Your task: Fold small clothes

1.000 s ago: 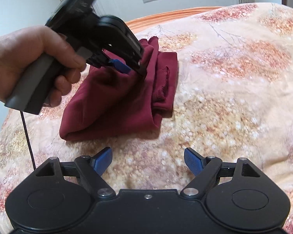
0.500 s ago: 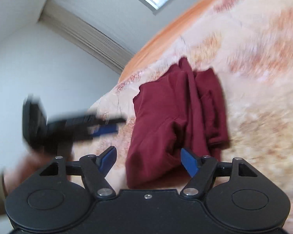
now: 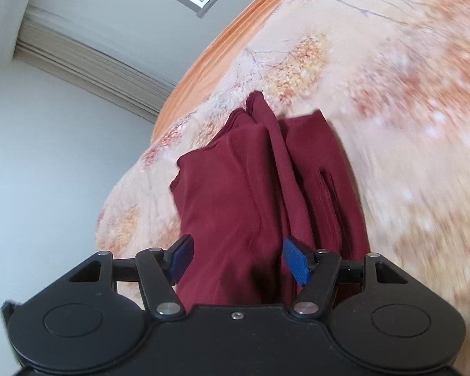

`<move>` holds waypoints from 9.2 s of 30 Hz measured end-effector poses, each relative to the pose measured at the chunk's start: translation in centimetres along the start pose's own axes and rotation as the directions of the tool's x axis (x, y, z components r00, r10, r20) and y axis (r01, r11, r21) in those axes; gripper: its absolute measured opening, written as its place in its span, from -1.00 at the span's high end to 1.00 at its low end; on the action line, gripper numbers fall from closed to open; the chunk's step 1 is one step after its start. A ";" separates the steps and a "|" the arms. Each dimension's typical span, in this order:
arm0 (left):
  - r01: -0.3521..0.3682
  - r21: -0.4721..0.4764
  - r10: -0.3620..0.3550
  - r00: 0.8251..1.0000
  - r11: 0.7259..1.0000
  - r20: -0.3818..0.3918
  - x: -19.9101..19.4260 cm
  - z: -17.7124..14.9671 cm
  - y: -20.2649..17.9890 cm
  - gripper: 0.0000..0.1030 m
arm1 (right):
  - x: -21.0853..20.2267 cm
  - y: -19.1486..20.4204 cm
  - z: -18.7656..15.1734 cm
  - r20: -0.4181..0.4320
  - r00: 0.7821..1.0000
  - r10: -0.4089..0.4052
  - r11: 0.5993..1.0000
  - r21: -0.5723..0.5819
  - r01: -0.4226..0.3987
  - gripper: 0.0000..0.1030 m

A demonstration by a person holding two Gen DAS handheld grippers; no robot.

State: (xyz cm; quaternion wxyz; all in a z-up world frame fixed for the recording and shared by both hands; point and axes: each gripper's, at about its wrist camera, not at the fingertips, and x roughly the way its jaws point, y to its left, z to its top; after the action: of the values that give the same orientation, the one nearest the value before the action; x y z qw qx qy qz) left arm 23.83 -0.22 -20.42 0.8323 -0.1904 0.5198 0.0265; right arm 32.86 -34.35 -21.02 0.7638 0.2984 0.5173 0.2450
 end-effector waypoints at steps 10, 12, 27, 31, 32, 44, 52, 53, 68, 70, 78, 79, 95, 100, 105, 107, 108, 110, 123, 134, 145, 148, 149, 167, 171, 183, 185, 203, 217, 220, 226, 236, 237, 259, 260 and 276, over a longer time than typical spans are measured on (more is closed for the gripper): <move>0.020 0.021 -0.020 1.000 1.000 -0.008 1.0 0.4 -1.0 -0.22 | 3.0 -1.3 1.1 -0.066 0.998 -0.015 1.000 0.025 0.017 0.15; 0.020 0.020 -0.020 1.000 1.000 -0.011 1.1 0.3 -1.0 -0.22 | 3.2 -1.6 1.1 -0.070 0.997 -0.026 0.999 0.028 0.028 0.46; 0.068 0.081 -0.071 0.997 0.994 0.025 2.1 2.0 -3.2 -0.26 | -2.4 -0.9 3.2 0.000 1.000 0.019 0.994 -0.104 -0.019 0.80; 0.108 0.154 -0.111 0.994 0.982 0.010 3.2 2.0 -5.6 -0.31 | -1.3 -3.6 2.8 -0.020 0.998 -0.058 0.995 -0.087 0.056 0.80; 0.113 0.176 -0.115 0.993 0.978 0.003 3.6 1.9 -6.3 -0.32 | -1.0 -4.1 2.7 -0.022 0.998 -0.064 0.995 -0.081 0.062 0.79; 0.115 0.232 -0.113 0.993 0.966 -0.021 5.8 1.0 -8.0 -0.42 | -5.1 -0.6 0.4 0.004 0.997 -0.083 0.972 -0.222 0.082 -0.05; 0.102 0.242 -0.099 0.995 0.965 -0.026 5.8 1.1 -8.0 -0.46 | -5.0 -3.9 -1.6 -0.030 0.969 -0.247 0.946 -0.226 0.234 -0.19; 0.101 0.239 -0.098 0.995 0.966 -0.026 5.8 1.0 -7.9 -0.46 | -5.3 -3.5 -1.7 -0.015 0.972 -0.236 0.948 -0.223 0.226 -0.19; 0.091 0.205 -0.083 0.996 0.974 -0.045 6.3 0.7 -6.8 -0.51 | -4.7 -2.9 -1.8 0.011 0.979 -0.202 0.965 -0.170 0.201 -0.45; 0.089 0.203 -0.081 0.996 0.975 -0.048 6.6 0.8 -6.7 -0.53 | -4.9 -3.2 -1.6 0.012 0.984 -0.180 0.972 -0.148 0.180 -0.52; 0.106 0.188 -0.096 0.994 0.976 -0.060 7.9 1.6 -6.0 -0.66 | -4.1 -3.4 -0.4 0.005 0.992 -0.130 0.985 -0.115 0.129 -0.64; 0.116 0.175 -0.107 0.992 0.978 -0.061 8.1 1.8 -5.8 -0.66 | -3.9 -3.5 -0.1 0.005 0.992 -0.124 0.986 -0.114 0.123 -0.64; 0.230 0.095 -0.224 0.972 0.968 -0.069 11.6 4.6 -3.9 -0.64 | 0.7 -6.8 3.9 -0.034 0.999 0.015 0.999 0.030 -0.014 -0.50; 0.261 0.030 -0.260 0.964 0.965 -0.056 12.3 5.6 -3.2 -0.63 | 1.3 -7.6 4.0 -0.042 0.997 0.062 0.995 0.081 -0.059 -0.48; 0.317 -0.023 -0.318 0.946 0.948 -0.060 12.5 5.9 -2.5 -0.59 | 1.9 -7.7 3.9 -0.071 0.992 0.107 0.991 0.093 -0.100 -0.46; 0.329 -0.019 -0.329 0.942 0.944 -0.063 12.3 5.8 -2.3 -0.58 | 1.9 -7.9 3.8 -0.070 0.990 0.122 0.988 0.107 -0.114 -0.45; 0.328 -0.016 -0.329 0.942 0.944 -0.066 12.3 5.8 -2.2 -0.58 | 1.9 -8.1 3.9 -0.071 0.989 0.127 0.986 0.118 -0.118 -0.41; 0.327 -0.023 -0.328 0.942 0.945 -0.072 12.3 5.7 -1.7 -0.58 | 2.0 -8.4 4.0 -0.077 0.988 0.135 0.984 0.129 -0.124 -0.39; 0.324 -0.007 -0.324 0.943 0.946 -0.080 11.9 5.6 -2.4 -0.17 | 1.9 -7.5 4.1 -0.114 0.986 0.118 0.992 0.067 -0.111 0.33; 0.286 0.087 -0.281 0.957 0.954 -0.070 10.3 5.7 -4.0 0.22 | 1.4 -5.0 3.8 -0.086 0.994 0.061 0.998 -0.014 -0.062 0.45; 0.323 0.073 -0.324 0.946 0.944 0.003 5.3 4.3 -2.8 0.28 | -0.8 -1.2 2.7 -0.078 0.991 0.106 0.993 -0.052 -0.110 0.48; 0.322 0.046 -0.323 0.946 0.946 0.038 3.2 3.7 -0.8 0.28 | -0.5 0.9 2.0 -0.100 0.989 0.113 0.989 -0.082 -0.121 0.48; 0.319 0.034 -0.320 0.946 0.947 0.051 2.4 3.6 0.2 0.28 | -0.3 1.6 1.8 -0.107 0.987 0.119 0.987 -0.091 -0.129 0.48; 0.000 -0.171 0.036 0.977 0.985 0.210 -7.5 2.8 23.9 0.28 | 22.6 23.8 -7.0 -0.391 0.888 0.241 0.903 -0.245 -0.353 0.48; -0.005 -0.182 0.039 0.983 0.983 0.181 -5.4 2.0 26.6 0.28 | 27.0 24.3 -9.2 -0.422 0.893 0.156 0.917 -0.273 -0.289 0.47; 0.045 -0.204 -0.004 0.980 0.978 0.198 -5.6 0.7 28.9 -0.13 | 25.6 23.4 -8.8 -0.299 0.954 -0.019 0.928 -0.360 -0.094 -0.02; 0.042 -0.206 -0.001 0.980 0.978 0.198 -6.0 0.6 28.9 -0.15 | 24.8 24.3 -9.0 -0.260 0.964 -0.064 0.916 -0.399 -0.046 -0.08; -0.028 -0.287 0.115 0.950 0.957 0.291 -20.6 -6.2 20.0 -0.99 | 6.2 31.4 -14.0 -0.186 0.981 -0.056 0.833 -0.551 -0.057 -0.85; -0.082 -0.349 0.192 0.936 0.934 0.294 -31.3 -17.1 9.3 -0.99 | -9.4 34.5 -18.3 -0.198 0.976 -0.095 0.749 -0.660 -0.061 -0.99; -0.099 -0.338 0.203 0.936 0.936 0.289 -32.1 -18.4 7.6 -0.99 | -11.6 34.3 -19.5 -0.189 0.978 -0.087 0.733 -0.677 -0.066 -0.99; -0.119 -0.337 0.228 0.925 0.934 0.305 -32.8 -20.3 5.0 -0.99 | -14.6 33.1 -20.5 -0.184 0.979 -0.082 0.721 -0.690 -0.069 -0.99; -0.234 -0.291 0.337 0.861 0.927 0.380 -34.5 -19.9 1.0 -0.99 | -17.4 32.0 -19.7 -0.154 0.986 -0.056 0.729 -0.681 -0.065 -0.99; -0.227 -0.302 0.336 0.860 0.926 0.383 -34.6 -19.8 0.9 -0.99 | -17.6 32.0 -19.6 -0.152 0.987 -0.053 0.729 -0.681 -0.066 -0.99; -0.297 -0.315 0.393 0.868 0.901 0.304 -33.7 -19.1 0.8 -0.99 | -17.1 33.2 -19.2 -0.169 0.985 -0.017 0.724 -0.682 -0.105 -0.99; -0.296 -0.312 0.390 0.870 0.903 0.303 -33.6 -19.0 0.8 -0.99 | -17.0 33.2 -19.2 -0.170 0.985 -0.016 0.722 -0.683 -0.106 -0.99; -0.266 -0.323 0.364 0.883 0.908 0.297 -33.3 -18.9 1.8 -0.99 | -16.2 33.5 -19.5 -0.180 0.983 -0.021 0.723 -0.682 -0.109 -0.99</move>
State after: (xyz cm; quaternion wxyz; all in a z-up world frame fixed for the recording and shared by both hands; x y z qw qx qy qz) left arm -8.05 0.01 0.91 0.8614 -0.2073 0.3787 0.2676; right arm 6.77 -17.94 7.61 0.7653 -0.0171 0.4471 0.4628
